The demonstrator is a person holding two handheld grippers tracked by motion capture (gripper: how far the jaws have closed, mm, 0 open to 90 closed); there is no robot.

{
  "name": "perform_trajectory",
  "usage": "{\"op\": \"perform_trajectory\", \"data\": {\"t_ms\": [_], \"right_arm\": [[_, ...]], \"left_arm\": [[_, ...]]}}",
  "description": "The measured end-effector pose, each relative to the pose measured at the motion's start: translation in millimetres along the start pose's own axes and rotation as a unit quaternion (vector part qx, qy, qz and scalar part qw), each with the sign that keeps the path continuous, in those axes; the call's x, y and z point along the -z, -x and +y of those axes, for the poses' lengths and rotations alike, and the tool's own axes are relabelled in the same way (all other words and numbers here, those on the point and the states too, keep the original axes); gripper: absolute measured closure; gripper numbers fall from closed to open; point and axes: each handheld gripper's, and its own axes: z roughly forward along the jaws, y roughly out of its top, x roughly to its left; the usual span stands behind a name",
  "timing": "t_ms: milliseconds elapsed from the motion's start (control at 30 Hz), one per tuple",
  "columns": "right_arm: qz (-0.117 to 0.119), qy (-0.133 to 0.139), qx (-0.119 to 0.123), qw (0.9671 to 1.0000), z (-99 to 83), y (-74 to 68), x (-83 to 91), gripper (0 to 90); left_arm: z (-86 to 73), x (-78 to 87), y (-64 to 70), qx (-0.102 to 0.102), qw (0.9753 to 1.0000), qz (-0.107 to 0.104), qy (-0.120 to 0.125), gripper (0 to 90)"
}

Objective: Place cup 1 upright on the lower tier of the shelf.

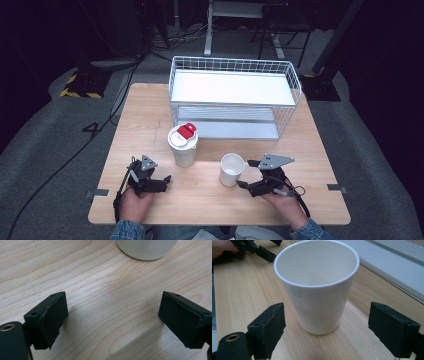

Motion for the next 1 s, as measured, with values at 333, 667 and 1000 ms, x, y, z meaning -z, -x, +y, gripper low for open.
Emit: {"op": "perform_trajectory", "data": {"t_ms": [333, 667, 1000], "right_arm": [[0.011, -0.001, -0.009, 0.9999, -0.4, -3.2, -20.3, 14.7], [0.016, -0.001, -0.023, 0.9996, -7.7, -4.8, -43.2, 14.5], [0.011, -0.008, -0.018, 0.9997, -14.5, -6.7, -52.6, 20.5]], "left_arm": [[0.1, 0.1, -0.4, -0.003, 1.0, 0.0, 0.0, 9.5], [0.2, 0.1, -0.5, -0.003, 1.0, 0.0, 0.0, 9.4], [0.1, 0.1, -0.5, -0.003, 1.0, 0.0, 0.0, 9.4]]}}
